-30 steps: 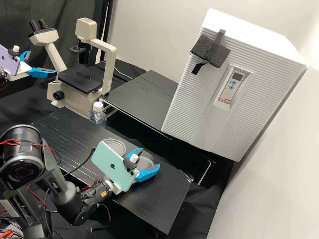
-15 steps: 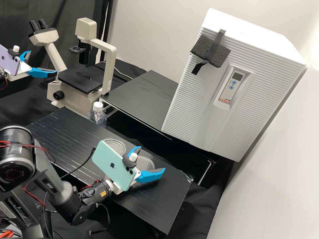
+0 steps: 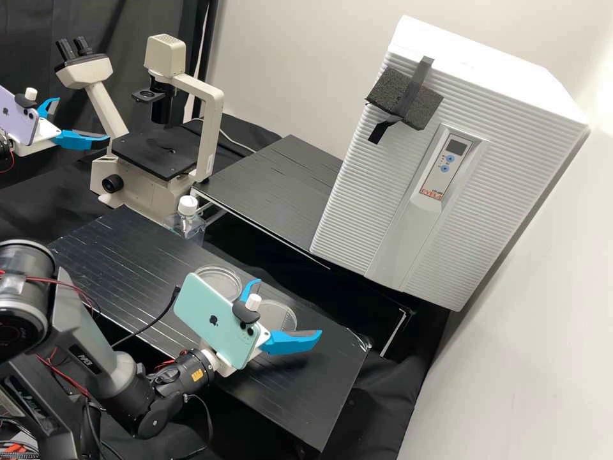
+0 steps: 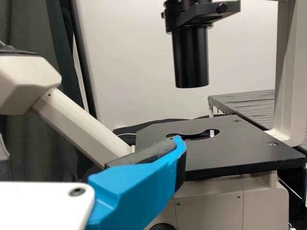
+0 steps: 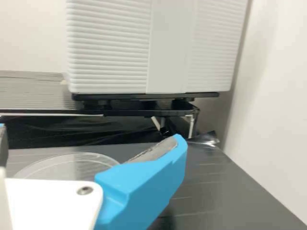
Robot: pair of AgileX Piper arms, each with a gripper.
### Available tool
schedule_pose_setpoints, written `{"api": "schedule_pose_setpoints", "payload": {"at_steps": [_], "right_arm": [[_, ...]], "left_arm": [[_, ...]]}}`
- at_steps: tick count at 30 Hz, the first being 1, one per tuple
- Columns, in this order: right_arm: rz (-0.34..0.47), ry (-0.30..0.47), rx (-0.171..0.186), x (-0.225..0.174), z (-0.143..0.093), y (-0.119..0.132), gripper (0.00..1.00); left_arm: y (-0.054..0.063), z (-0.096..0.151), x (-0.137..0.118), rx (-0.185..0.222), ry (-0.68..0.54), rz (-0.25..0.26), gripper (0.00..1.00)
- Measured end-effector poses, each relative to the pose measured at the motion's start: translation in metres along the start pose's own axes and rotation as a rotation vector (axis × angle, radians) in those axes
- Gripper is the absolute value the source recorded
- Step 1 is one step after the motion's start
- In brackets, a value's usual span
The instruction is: Close the petri dish lid.
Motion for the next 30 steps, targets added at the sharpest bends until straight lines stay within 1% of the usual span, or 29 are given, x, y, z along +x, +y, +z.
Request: {"api": "schedule_pose_setpoints", "payload": {"at_steps": [4,8,10,14,22,23,30], "right_arm": [[-0.028,0.008,-0.010,-0.001,0.001,-0.002,1.00],[-0.054,-0.003,-0.010,-0.001,0.005,-0.004,1.00],[-0.071,-0.015,-0.003,-0.001,0.008,-0.005,1.00],[-0.080,-0.034,0.008,-0.001,0.012,-0.006,1.00],[-0.092,-0.036,0.016,0.000,0.015,-0.008,1.00],[-0.096,-0.037,0.018,0.000,0.016,-0.009,0.00],[-0.104,-0.038,0.010,0.000,0.017,-0.010,0.00]], "left_arm": [[0.000,0.000,0.000,0.000,0.000,0.000,1.00],[0.000,0.000,0.000,0.000,0.000,0.000,1.00],[0.000,0.000,0.000,0.000,0.000,0.000,1.00],[0.000,0.000,0.000,0.000,0.000,0.000,1.00],[0.000,0.000,0.000,0.000,0.000,0.000,1.00],[0.000,0.000,0.000,0.000,0.000,0.000,1.00],[0.000,0.000,0.000,0.000,0.000,0.000,1.00]]}}
